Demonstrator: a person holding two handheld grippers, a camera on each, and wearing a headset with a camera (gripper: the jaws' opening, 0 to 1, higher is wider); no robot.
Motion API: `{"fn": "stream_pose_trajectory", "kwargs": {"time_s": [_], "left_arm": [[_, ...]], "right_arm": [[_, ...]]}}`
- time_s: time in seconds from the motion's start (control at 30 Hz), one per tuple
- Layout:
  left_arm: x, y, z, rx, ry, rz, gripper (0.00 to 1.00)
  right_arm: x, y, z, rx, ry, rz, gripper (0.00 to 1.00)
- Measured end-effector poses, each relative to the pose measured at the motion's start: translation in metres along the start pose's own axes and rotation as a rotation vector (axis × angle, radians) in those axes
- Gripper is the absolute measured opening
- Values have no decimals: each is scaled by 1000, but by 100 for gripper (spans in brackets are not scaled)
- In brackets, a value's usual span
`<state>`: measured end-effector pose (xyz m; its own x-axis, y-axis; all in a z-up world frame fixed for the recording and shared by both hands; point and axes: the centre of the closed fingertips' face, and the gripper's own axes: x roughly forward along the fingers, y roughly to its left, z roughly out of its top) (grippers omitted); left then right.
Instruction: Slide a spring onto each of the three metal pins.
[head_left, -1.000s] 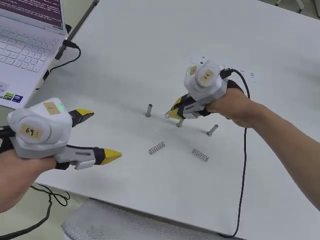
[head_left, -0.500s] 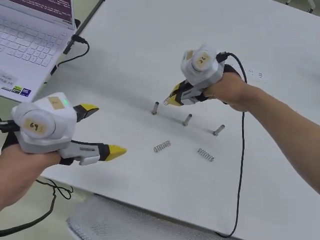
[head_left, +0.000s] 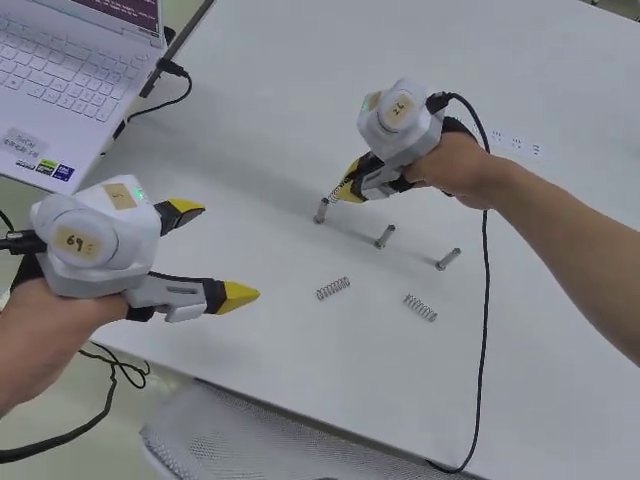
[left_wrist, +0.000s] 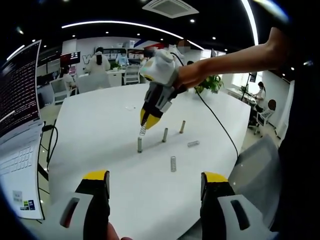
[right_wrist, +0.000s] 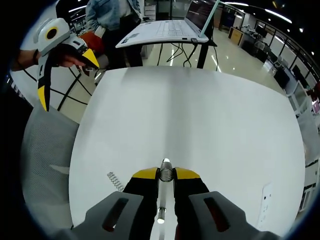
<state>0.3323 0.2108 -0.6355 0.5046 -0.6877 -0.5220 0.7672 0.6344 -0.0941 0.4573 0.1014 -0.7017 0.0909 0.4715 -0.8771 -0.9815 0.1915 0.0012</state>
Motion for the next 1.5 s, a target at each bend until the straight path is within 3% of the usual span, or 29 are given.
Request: {"fn": "stream_pose_trajectory", "kwargs": {"time_s": [1.5], "left_arm": [[-3,4,-5,-22,7,17,71]], "right_arm": [[27,6,-1,-71,75,37,9]]}}
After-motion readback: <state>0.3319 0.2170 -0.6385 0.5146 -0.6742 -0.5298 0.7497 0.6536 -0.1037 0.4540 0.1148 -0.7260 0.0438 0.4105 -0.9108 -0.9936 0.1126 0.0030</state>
